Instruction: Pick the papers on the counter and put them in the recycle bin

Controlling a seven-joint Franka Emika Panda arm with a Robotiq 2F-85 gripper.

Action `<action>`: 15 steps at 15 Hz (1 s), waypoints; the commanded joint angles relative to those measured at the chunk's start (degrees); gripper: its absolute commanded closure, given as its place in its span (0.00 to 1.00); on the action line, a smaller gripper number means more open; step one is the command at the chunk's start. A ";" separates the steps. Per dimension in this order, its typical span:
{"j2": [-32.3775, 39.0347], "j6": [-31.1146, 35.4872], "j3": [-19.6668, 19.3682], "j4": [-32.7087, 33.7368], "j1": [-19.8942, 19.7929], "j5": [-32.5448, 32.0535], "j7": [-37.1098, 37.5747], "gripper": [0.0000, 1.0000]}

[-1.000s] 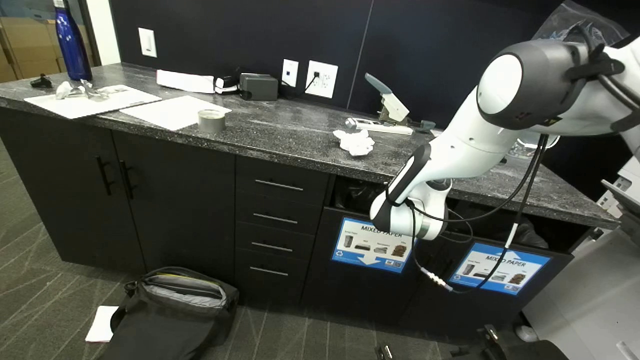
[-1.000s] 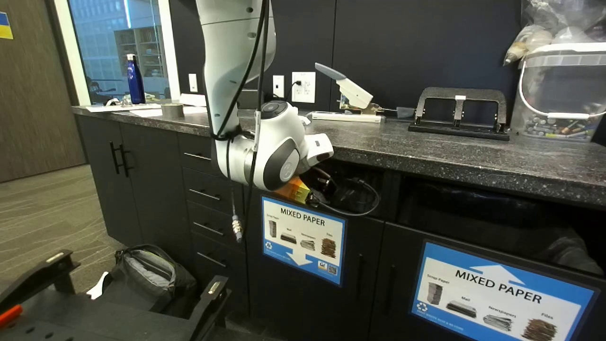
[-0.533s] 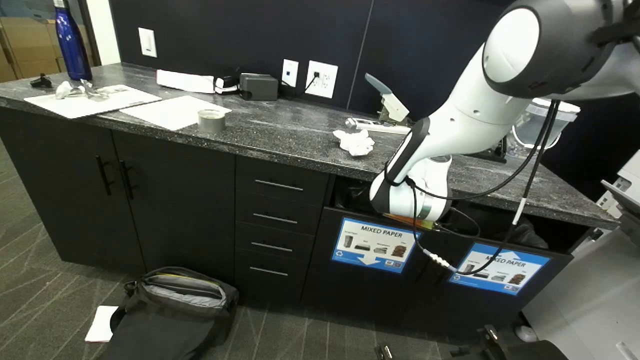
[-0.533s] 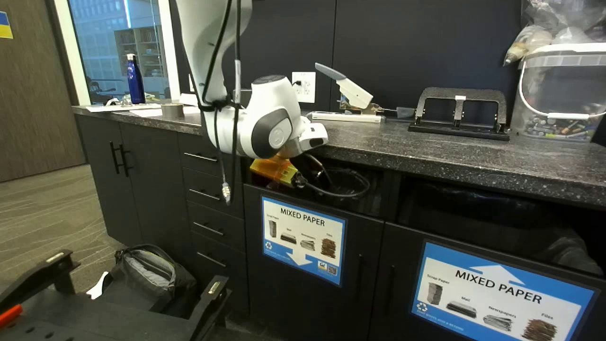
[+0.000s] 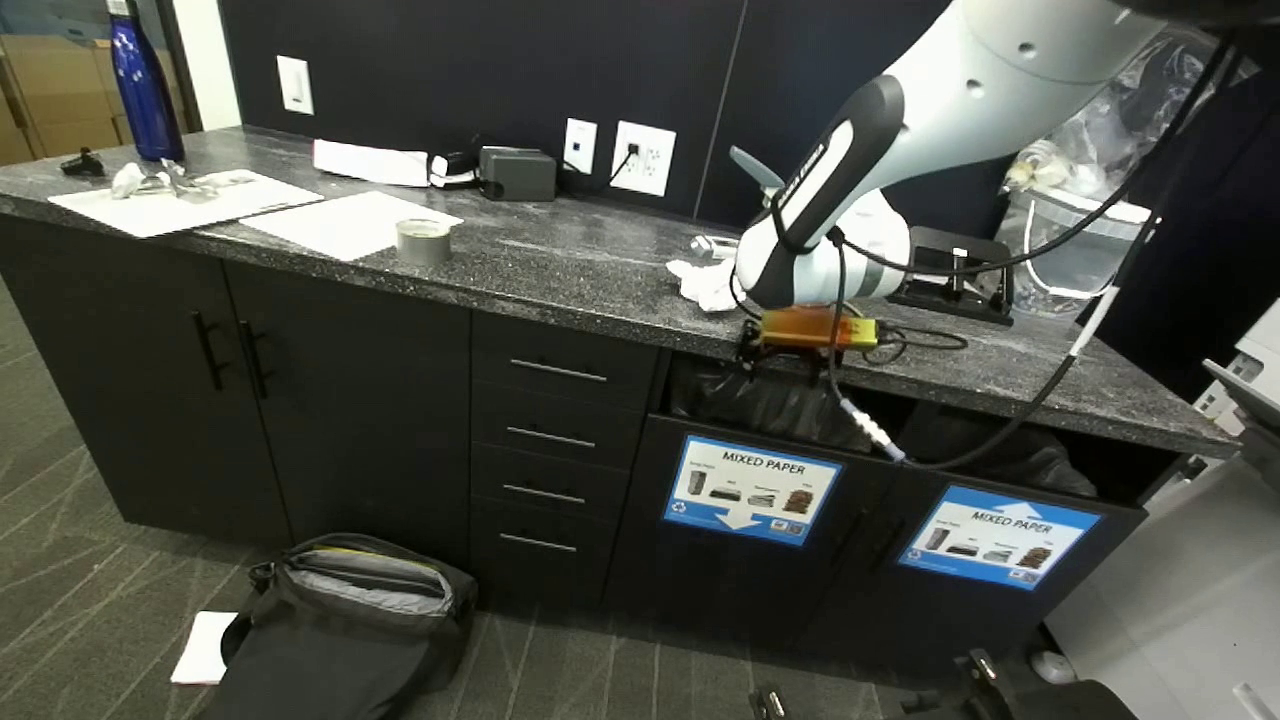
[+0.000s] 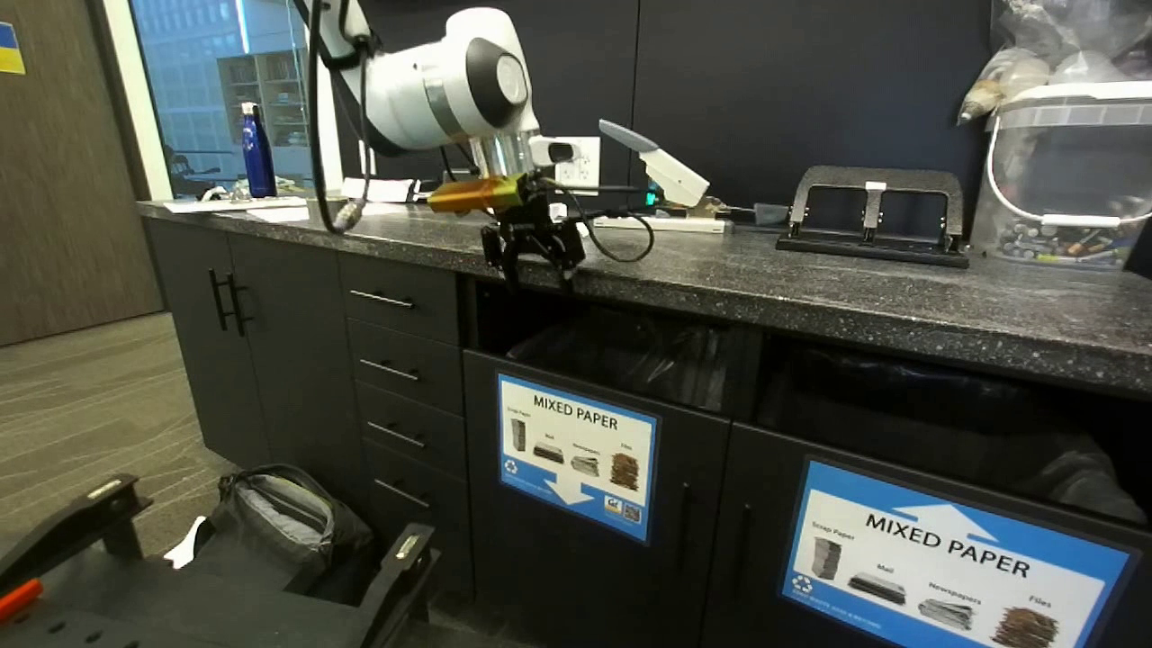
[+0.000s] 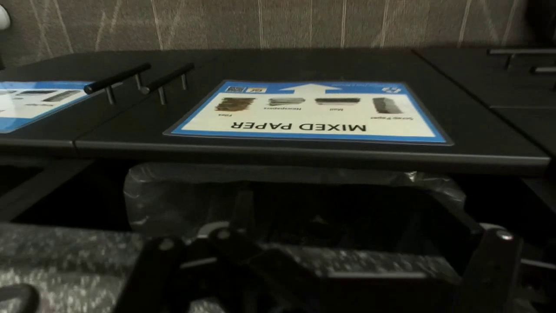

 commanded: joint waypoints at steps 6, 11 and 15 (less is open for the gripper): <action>1.27 -27.19 20.76 30.15 -18.09 -0.90 -9.87 0.00; 10.91 -29.13 25.87 41.91 -23.54 2.15 -16.14 0.00; 19.64 -25.27 25.54 48.54 -22.92 0.10 -15.08 0.00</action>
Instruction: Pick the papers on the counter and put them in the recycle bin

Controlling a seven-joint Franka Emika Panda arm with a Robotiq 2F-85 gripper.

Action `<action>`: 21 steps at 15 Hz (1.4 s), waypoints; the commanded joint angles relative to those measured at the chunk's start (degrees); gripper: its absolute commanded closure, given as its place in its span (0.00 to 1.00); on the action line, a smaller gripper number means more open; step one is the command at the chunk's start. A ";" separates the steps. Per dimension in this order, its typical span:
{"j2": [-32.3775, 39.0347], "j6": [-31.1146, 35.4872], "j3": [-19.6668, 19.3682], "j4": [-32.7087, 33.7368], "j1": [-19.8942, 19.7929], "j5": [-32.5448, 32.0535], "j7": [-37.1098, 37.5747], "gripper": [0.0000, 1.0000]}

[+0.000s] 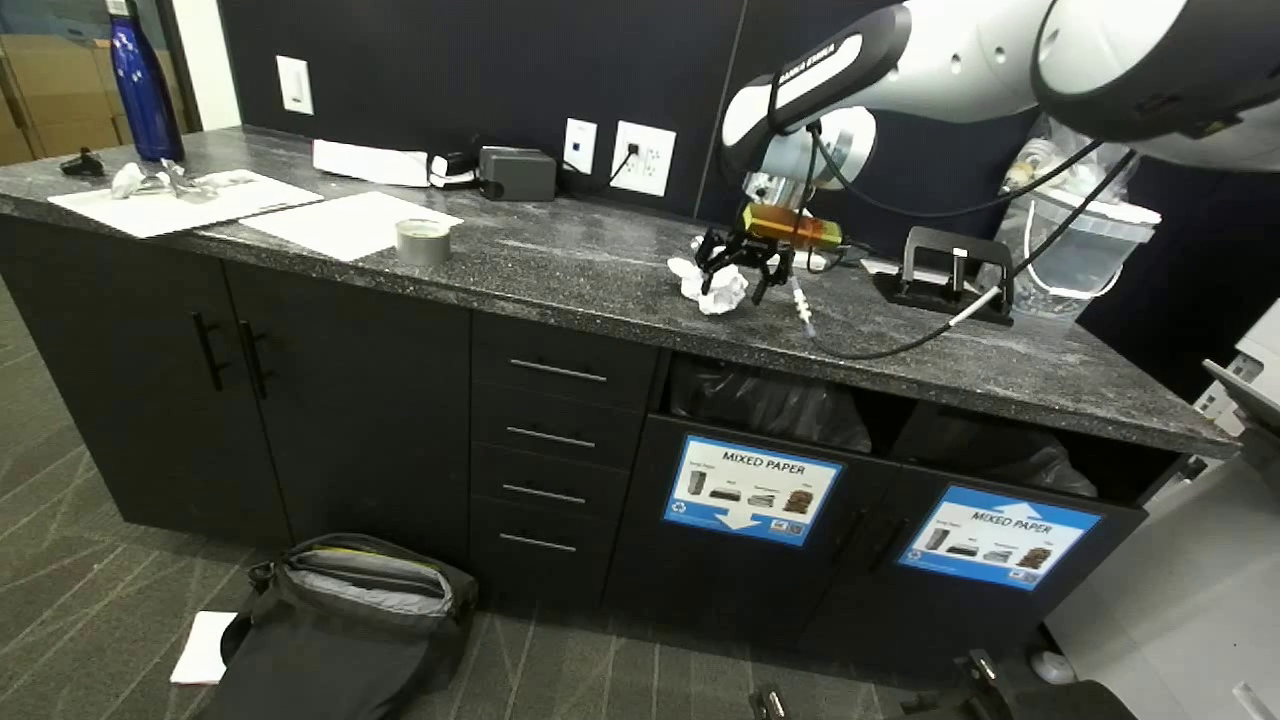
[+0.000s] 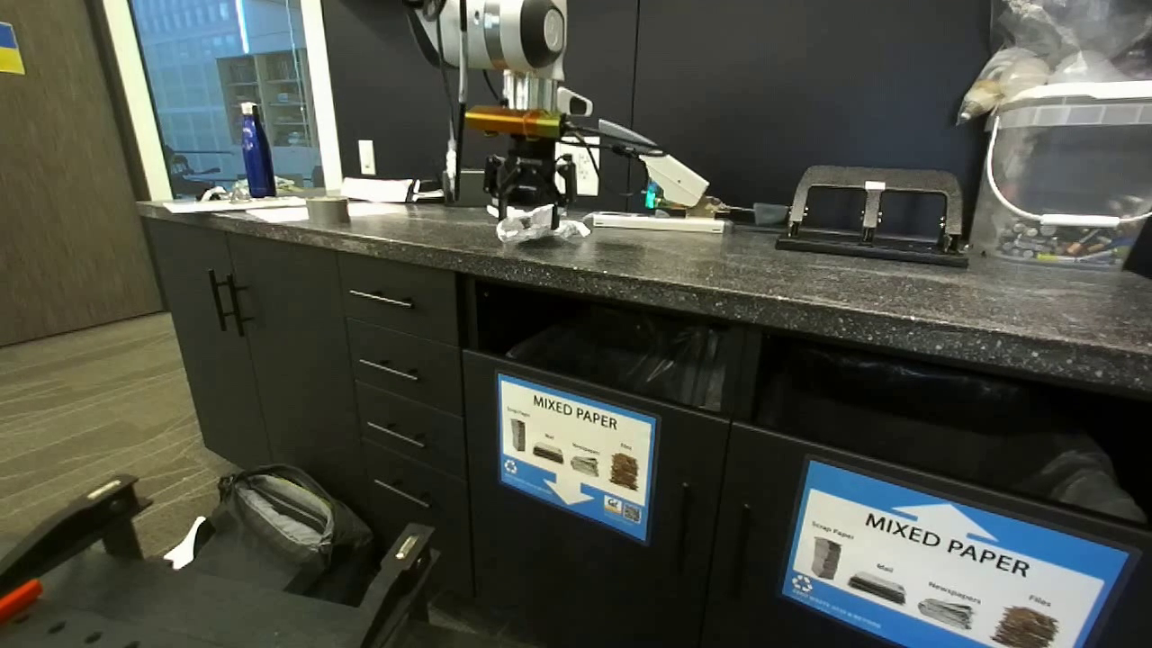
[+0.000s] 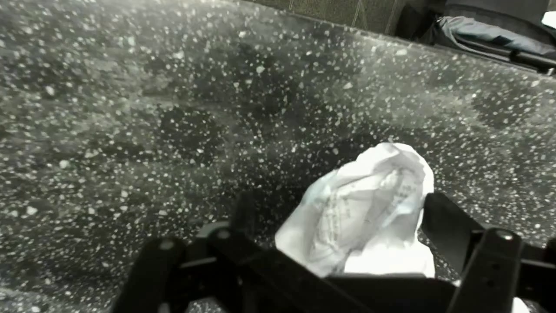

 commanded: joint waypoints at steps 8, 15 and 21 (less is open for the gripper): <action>15.97 1.85 -0.02 17.98 1.67 -3.56 0.41 0.48; 18.22 1.48 -0.85 22.31 2.38 -4.93 1.16 0.86; 13.54 -5.05 -2.54 18.66 2.87 -6.61 3.02 0.83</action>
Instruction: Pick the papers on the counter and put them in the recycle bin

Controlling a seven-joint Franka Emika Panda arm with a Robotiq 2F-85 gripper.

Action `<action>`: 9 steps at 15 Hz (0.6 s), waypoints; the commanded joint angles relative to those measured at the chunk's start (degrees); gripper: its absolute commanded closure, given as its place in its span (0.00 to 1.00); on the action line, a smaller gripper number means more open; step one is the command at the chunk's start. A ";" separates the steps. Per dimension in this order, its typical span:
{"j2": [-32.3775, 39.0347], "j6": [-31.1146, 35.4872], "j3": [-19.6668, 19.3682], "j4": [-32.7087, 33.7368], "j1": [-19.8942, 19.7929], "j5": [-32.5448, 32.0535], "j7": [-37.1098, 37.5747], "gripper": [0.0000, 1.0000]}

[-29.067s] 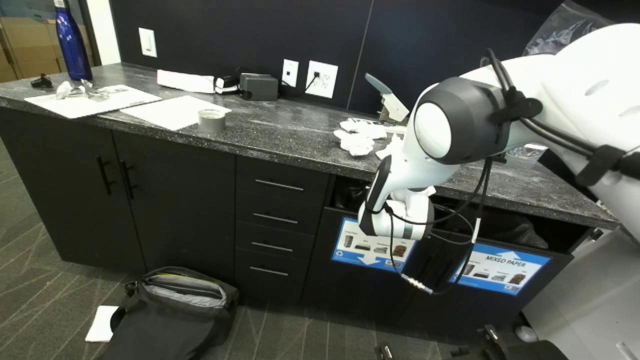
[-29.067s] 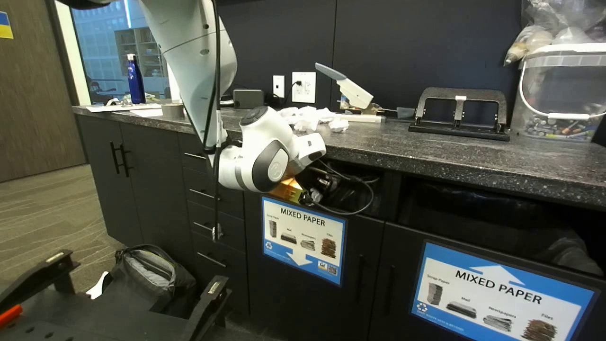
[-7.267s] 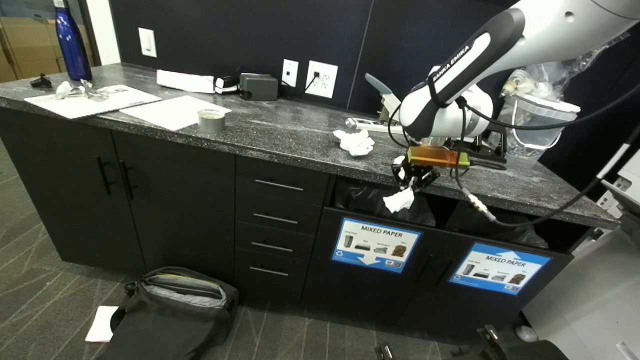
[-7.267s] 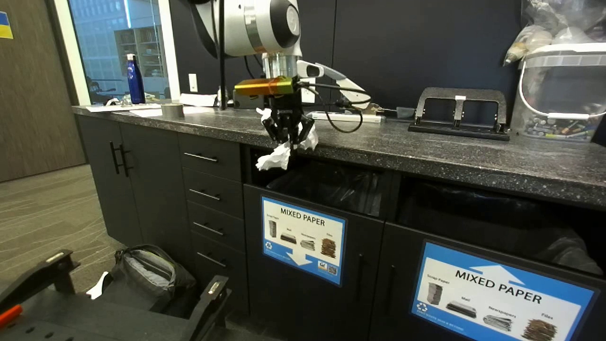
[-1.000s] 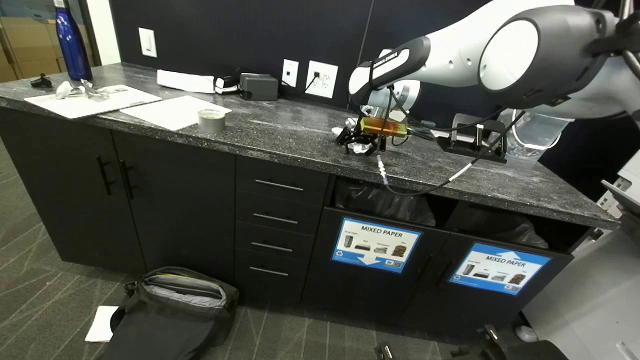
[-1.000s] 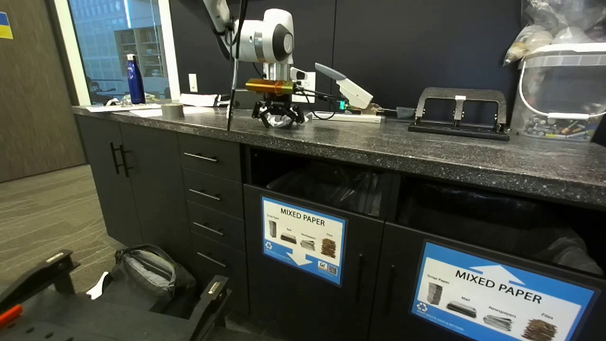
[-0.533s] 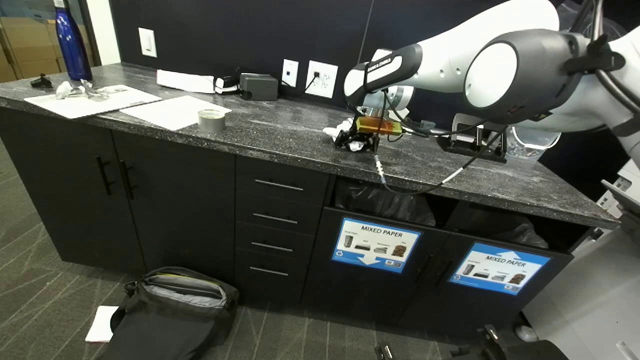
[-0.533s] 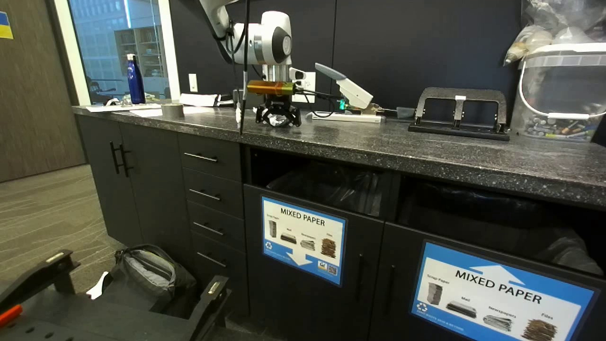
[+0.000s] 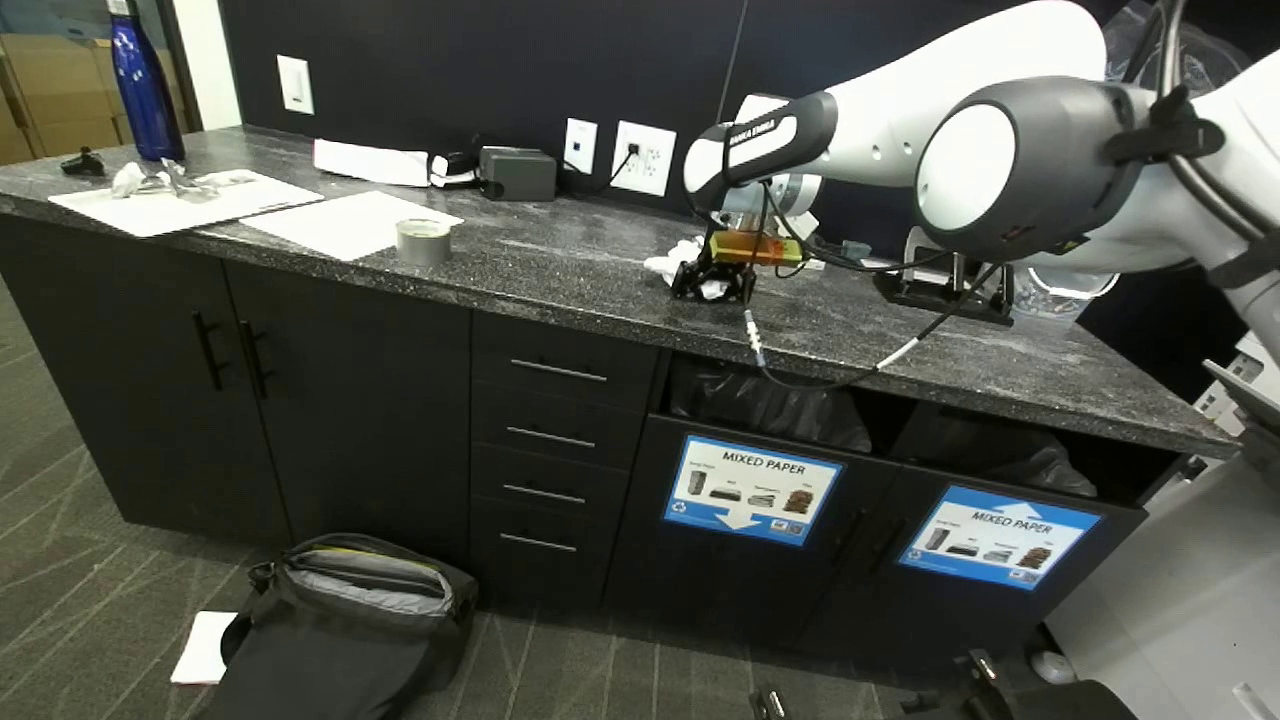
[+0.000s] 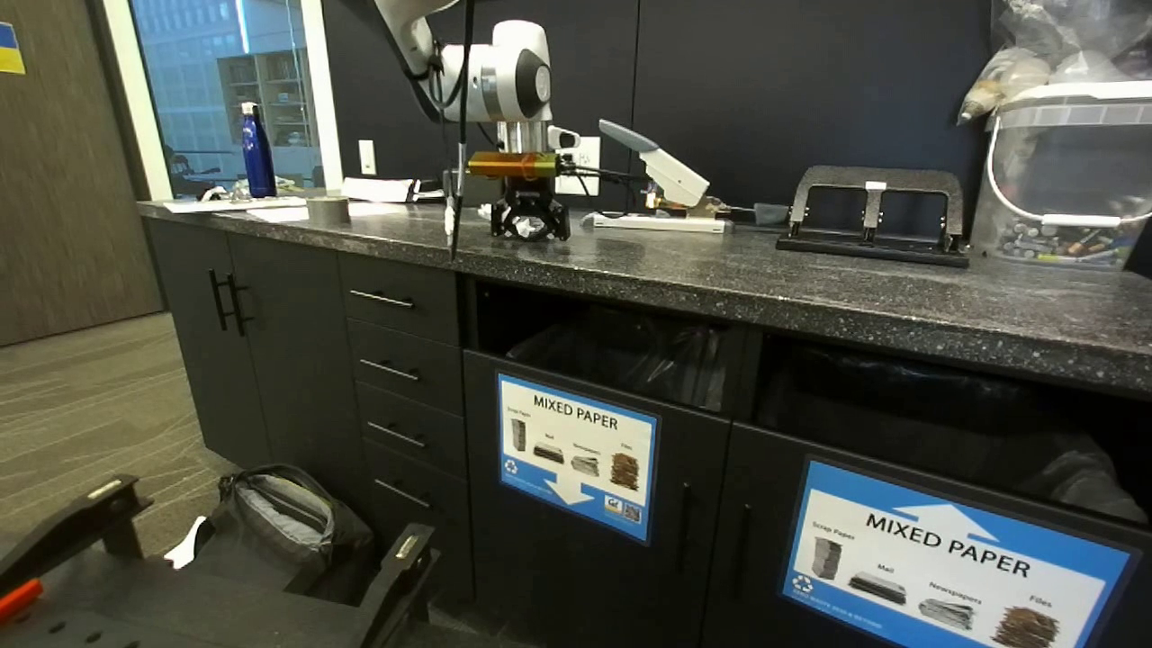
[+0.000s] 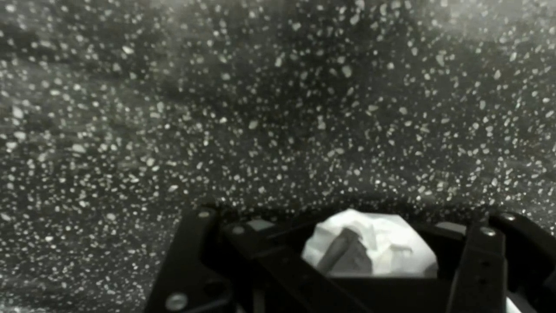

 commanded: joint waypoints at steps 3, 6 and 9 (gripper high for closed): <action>-5.62 -6.91 -1.74 -4.12 0.88 -2.15 2.04 0.82; -9.72 -8.72 -2.19 -8.00 1.31 -2.69 3.65 0.83; -13.41 -8.57 -2.57 -12.96 1.61 -2.92 5.46 0.82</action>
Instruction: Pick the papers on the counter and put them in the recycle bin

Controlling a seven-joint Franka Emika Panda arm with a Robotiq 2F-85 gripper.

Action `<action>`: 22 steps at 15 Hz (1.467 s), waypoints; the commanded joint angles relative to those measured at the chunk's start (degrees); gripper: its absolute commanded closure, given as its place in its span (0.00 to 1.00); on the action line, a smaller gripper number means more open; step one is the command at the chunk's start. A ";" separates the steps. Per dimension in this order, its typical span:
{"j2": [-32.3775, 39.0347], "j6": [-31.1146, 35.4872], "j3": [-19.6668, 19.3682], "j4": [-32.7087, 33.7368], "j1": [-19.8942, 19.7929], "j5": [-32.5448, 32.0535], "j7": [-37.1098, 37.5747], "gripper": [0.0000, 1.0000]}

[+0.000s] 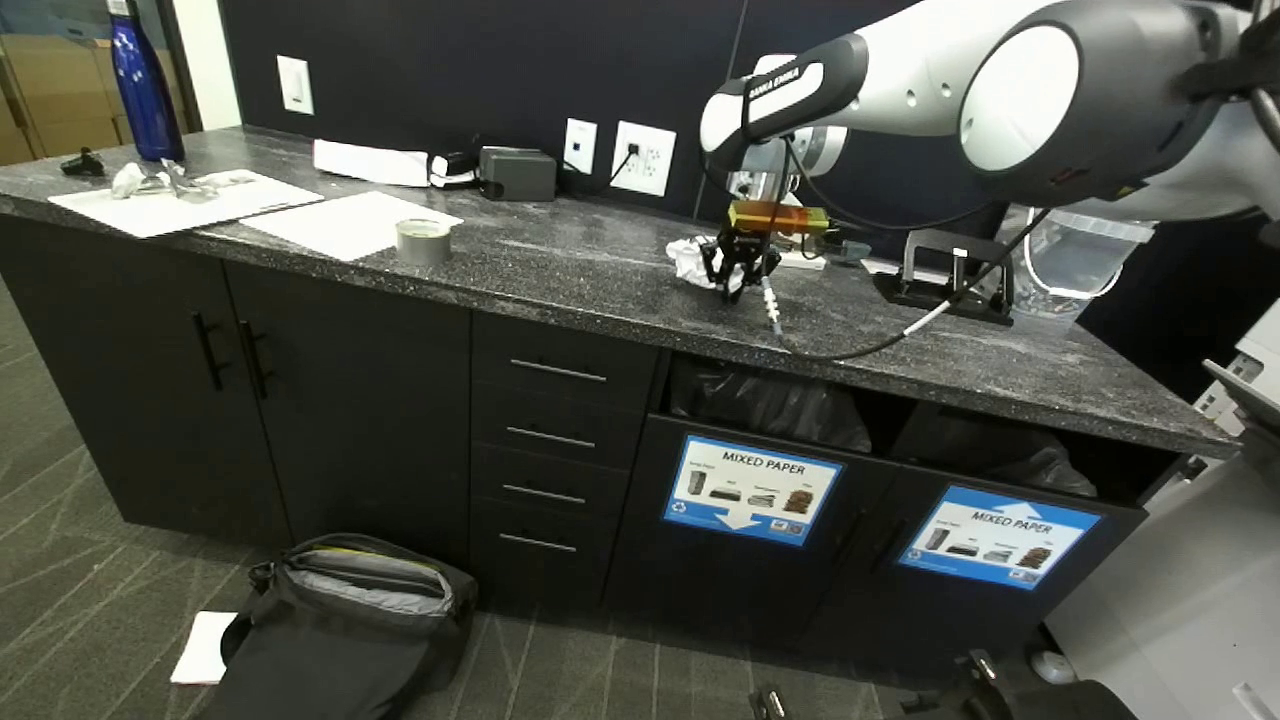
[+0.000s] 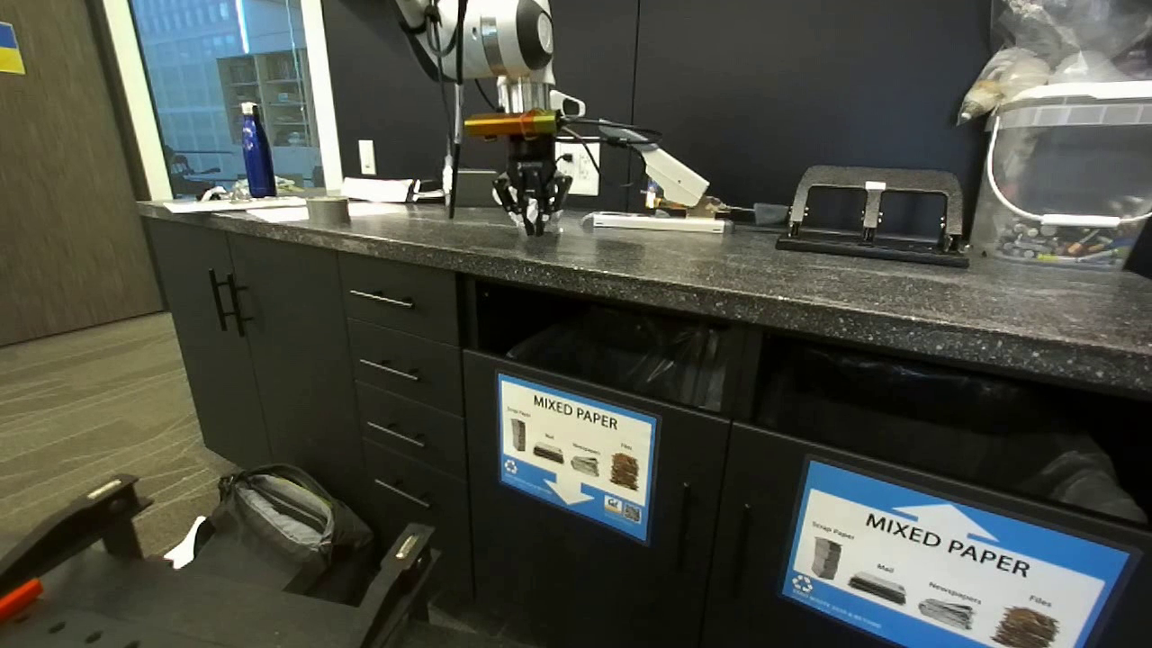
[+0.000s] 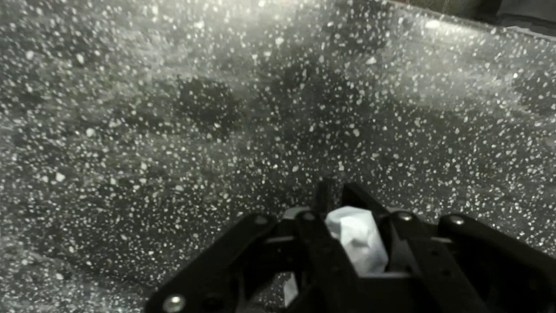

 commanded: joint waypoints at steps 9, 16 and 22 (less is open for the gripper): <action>-16.38 -9.05 -2.62 -23.62 2.65 -4.52 12.93 0.84; -27.14 -15.48 -1.92 -38.43 4.39 -3.71 25.86 0.89; -31.87 -9.96 -1.13 -49.00 2.26 -2.55 26.81 0.88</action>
